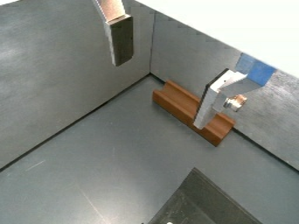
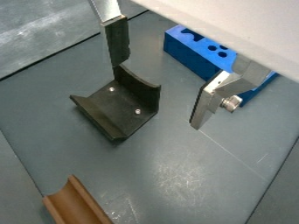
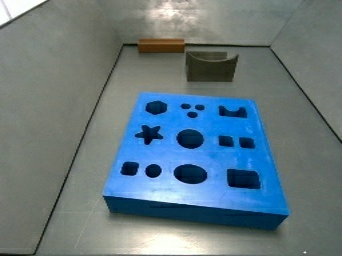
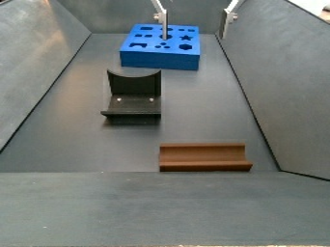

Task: Pick up the arch object. Move up. Place the arch object on the fixture. Regrasp the arch object. Move to above the board. Insert the arch object.
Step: Pick up the arch object.

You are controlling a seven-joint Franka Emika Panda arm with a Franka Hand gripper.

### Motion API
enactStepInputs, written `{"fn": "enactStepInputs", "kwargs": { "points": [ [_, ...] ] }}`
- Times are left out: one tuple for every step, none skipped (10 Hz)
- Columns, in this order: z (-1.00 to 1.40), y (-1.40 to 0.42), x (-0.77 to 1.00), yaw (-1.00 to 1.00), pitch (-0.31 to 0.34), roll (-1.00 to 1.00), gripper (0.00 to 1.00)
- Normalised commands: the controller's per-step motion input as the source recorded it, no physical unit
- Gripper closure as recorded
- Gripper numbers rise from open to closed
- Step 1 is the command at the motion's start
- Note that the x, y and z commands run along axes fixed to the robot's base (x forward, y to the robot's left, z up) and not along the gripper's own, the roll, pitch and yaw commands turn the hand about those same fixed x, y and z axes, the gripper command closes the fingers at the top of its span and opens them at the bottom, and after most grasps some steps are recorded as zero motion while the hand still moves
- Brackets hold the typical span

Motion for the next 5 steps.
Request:
{"fn": "enactStepInputs", "kwargs": {
  "points": [
    [0.00,0.00,0.00,0.00,0.000,0.01,0.00],
    [0.00,0.00,-0.07,-0.49,0.000,0.00,0.00],
    [0.00,0.00,0.03,-0.99,0.000,0.00,0.00],
    [-0.05,0.00,0.00,-1.00,0.000,0.00,0.00],
    [-0.07,0.00,0.00,-1.00,0.000,0.01,0.00]
  ]
}}
